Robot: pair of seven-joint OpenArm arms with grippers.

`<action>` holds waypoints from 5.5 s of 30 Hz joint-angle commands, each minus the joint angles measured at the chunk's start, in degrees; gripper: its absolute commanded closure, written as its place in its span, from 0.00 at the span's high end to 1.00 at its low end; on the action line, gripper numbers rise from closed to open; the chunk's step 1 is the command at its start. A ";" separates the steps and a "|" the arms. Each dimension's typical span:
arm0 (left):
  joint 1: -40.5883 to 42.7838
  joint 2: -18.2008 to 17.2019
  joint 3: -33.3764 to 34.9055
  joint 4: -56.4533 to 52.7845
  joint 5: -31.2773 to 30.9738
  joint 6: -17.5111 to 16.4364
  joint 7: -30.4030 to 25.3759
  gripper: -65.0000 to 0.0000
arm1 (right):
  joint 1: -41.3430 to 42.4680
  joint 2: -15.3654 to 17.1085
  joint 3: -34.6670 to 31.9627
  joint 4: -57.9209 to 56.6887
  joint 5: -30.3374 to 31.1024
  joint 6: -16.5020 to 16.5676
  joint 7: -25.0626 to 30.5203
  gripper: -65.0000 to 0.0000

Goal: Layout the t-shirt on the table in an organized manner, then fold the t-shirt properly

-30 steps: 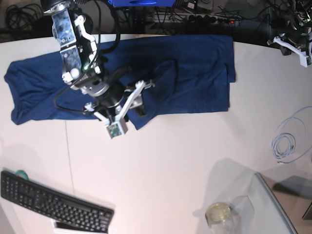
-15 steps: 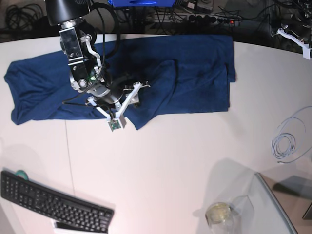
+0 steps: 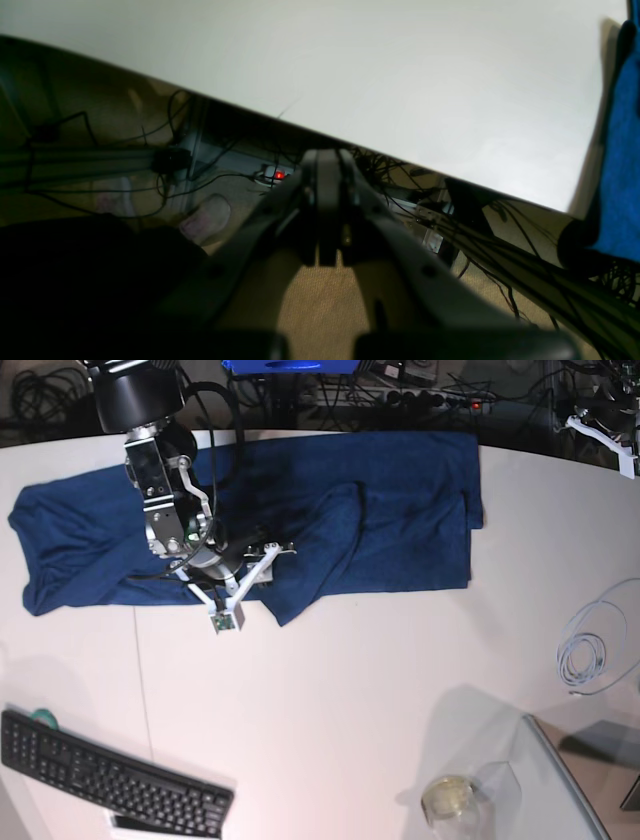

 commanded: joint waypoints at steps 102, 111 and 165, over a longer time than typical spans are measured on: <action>-11.63 2.50 29.19 -16.78 -11.19 -0.30 -5.79 0.79 | -20.14 8.57 -1.20 34.65 0.41 0.45 0.97 0.54; -16.47 1.98 28.40 -21.08 -5.39 -0.30 -7.19 0.00 | -22.96 7.17 13.40 37.28 0.49 0.45 0.97 0.54; -4.86 -1.19 60.58 17.95 -5.30 15.04 -11.94 0.00 | -24.19 7.08 24.56 37.20 0.49 0.45 0.97 0.54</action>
